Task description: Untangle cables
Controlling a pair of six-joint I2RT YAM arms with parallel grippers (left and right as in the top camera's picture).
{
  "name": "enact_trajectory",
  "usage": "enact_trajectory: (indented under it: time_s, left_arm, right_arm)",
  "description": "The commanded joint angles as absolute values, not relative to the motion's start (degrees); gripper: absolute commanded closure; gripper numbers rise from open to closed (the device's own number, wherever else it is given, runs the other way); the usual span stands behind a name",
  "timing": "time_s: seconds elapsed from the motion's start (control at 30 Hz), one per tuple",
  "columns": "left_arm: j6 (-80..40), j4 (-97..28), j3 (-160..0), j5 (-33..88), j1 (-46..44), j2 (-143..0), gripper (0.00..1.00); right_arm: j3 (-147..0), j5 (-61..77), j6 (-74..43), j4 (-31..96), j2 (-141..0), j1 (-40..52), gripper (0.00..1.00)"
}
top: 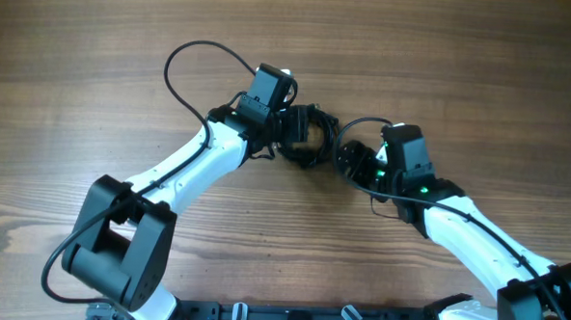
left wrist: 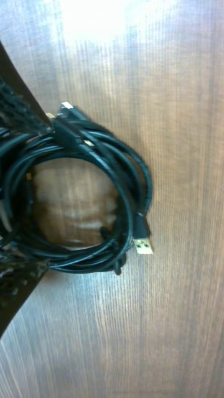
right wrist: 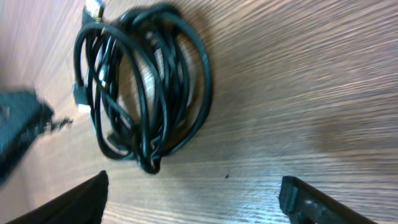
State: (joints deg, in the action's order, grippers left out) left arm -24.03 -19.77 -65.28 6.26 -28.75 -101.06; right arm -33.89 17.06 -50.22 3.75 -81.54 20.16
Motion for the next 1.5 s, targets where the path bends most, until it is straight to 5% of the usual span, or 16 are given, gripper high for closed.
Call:
enact_trajectory:
  time_s: [0.0, 0.1, 0.17, 0.57, 0.87, 0.93, 1.47]
  left_arm:
    - [-16.21, -16.84, -65.89, 4.40, -28.32, -104.14, 0.40]
    - [-15.16, -15.25, -65.89, 4.40, -28.32, -107.13, 0.41]
    - [-15.16, -14.41, -65.89, 4.40, -28.32, -108.97, 0.41]
    - [-12.36, -12.78, -65.91, 4.40, -27.94, -110.69, 0.41]
    - [-12.36, -12.60, -65.91, 4.40, -27.94, -110.67, 0.43]
    - [-12.36, -12.58, -65.91, 4.40, -27.94, -110.67, 0.43]
    - [-12.36, -12.38, -65.91, 4.40, -27.94, -110.67, 0.42]
  right_arm:
    - [-33.67, 18.55, -47.53, 2.68, -81.97, 22.72, 0.16]
    - [-33.67, 17.41, -46.22, 1.76, -81.97, 24.93, 0.27]
    - [-33.67, 14.39, -44.73, 1.72, -82.00, 26.26, 0.43]
    - [-33.67, 11.62, -39.94, -9.61, -88.27, 30.92, 0.44]
    - [-33.67, 10.39, -40.82, -12.45, -88.73, 30.92, 0.70]
    - [-33.63, 8.01, -39.44, -11.16, -89.30, 30.92, 0.84]
    - [-33.63, 8.84, -42.06, -12.62, -91.64, 30.92, 0.78]
